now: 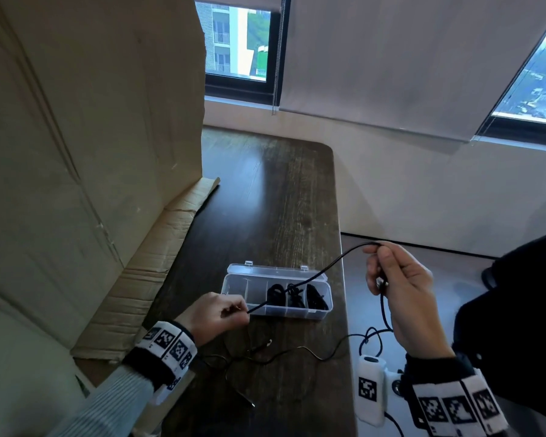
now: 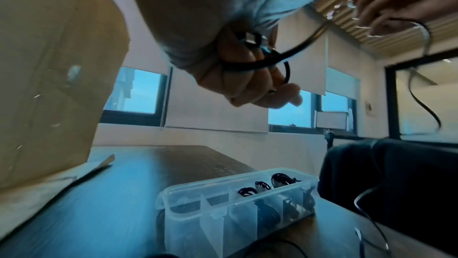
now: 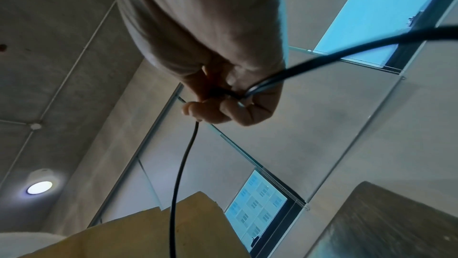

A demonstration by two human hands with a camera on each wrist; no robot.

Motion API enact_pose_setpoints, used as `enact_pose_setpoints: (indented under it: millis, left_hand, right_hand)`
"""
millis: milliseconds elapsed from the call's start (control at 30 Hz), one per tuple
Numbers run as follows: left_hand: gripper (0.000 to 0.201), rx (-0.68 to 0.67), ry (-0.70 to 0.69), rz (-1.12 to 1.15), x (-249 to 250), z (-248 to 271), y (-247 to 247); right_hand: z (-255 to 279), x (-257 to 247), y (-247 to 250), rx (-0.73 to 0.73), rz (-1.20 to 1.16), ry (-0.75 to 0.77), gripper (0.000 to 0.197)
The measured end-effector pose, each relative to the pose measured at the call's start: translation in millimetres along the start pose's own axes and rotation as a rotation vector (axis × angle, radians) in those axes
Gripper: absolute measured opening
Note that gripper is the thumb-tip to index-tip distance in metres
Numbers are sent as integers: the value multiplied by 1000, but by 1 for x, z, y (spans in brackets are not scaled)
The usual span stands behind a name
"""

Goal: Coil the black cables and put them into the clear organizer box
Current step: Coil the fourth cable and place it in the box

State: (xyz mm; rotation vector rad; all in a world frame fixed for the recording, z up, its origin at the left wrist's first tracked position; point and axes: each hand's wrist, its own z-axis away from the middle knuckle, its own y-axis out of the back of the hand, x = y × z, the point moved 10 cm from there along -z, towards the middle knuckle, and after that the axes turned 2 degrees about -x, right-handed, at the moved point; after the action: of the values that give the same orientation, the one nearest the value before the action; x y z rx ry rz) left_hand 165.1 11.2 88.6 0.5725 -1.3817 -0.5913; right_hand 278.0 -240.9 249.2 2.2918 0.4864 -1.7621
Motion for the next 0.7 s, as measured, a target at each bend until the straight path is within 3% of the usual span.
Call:
enact_pose_setpoints:
  millis: [67,133,267,400,533,700]
  left_hand:
    - [51,-67,-25,-167,10,0,-10]
    - [48,-66,-2,-155,10,-2,-13]
    - [25,31,9,315,5,-4,-2]
    - [33,79,9,746,17,-3,16]
    - [43,211,64,1251,9,-7,32]
    - [49,439,21,1418,-3,-7,64]
  right_hand:
    - [-5,4,6,36,-2,-12,29]
    - [-9,8,11,58,-10,-20,28]
    - [-16,30,28,128,-46,-120,27]
    - [-16,57,40,160,-37,-221,26]
    - [-12,80,32,66,19,-285,26]
    - [5,114,0,-229,229,-412,23]
